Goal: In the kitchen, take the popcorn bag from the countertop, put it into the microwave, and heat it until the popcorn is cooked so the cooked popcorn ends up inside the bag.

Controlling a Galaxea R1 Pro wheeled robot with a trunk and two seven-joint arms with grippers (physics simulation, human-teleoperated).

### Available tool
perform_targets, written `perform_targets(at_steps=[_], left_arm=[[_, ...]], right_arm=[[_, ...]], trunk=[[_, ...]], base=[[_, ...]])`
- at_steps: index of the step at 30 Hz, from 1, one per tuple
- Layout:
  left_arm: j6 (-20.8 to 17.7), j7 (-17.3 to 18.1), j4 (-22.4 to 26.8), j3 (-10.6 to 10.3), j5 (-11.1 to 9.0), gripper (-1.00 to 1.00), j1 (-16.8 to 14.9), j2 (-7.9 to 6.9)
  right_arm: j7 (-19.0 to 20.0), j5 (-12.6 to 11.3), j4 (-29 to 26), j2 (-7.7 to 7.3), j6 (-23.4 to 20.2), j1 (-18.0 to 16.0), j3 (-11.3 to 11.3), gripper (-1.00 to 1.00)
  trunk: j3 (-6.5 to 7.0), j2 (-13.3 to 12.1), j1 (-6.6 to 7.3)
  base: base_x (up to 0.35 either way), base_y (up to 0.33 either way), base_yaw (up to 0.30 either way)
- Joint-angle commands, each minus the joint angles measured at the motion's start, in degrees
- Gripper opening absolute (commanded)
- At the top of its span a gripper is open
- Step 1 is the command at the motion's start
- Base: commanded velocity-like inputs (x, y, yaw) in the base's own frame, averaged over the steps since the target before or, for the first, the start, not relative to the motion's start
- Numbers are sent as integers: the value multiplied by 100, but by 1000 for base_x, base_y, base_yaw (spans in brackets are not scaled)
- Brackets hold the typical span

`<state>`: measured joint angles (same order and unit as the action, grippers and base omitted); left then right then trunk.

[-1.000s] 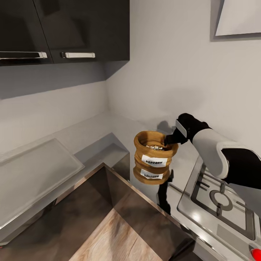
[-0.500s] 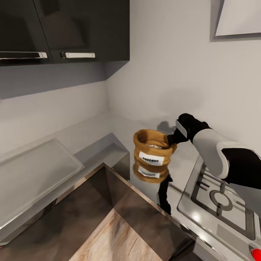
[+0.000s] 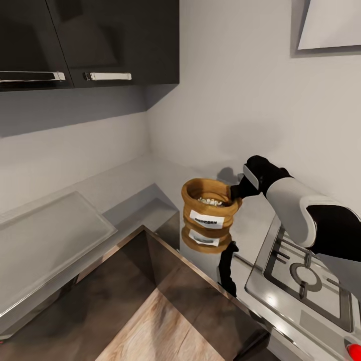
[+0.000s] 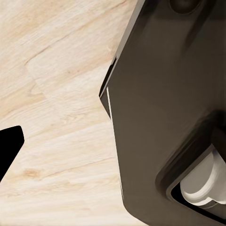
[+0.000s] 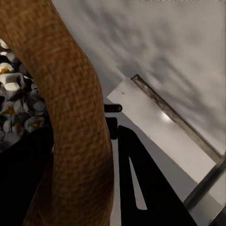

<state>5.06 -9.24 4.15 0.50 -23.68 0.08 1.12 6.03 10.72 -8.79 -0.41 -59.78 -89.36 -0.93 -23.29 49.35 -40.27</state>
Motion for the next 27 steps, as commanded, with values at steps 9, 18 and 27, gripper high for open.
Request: perform_targets(at_steps=[9, 18, 27], left_arm=[[12, -17, 7, 2, -20, 100, 1, 2], [12, -17, 7, 2, -21, 100, 1, 2], [9, -17, 7, 2, -21, 100, 1, 2]], right_arm=[[56, -5, -860, 14, -22, -2, 41, -100], [51, -3, -985, 6, -22, -2, 41, -100], [39, 10, -1020, -16, -22, -2, 36, -100]], trunk=[[-6, 4, -1], [-6, 4, -1], [-6, 4, -1]], base=[[0, 0, 0], [0, 0, 0], [0, 0, 0]])
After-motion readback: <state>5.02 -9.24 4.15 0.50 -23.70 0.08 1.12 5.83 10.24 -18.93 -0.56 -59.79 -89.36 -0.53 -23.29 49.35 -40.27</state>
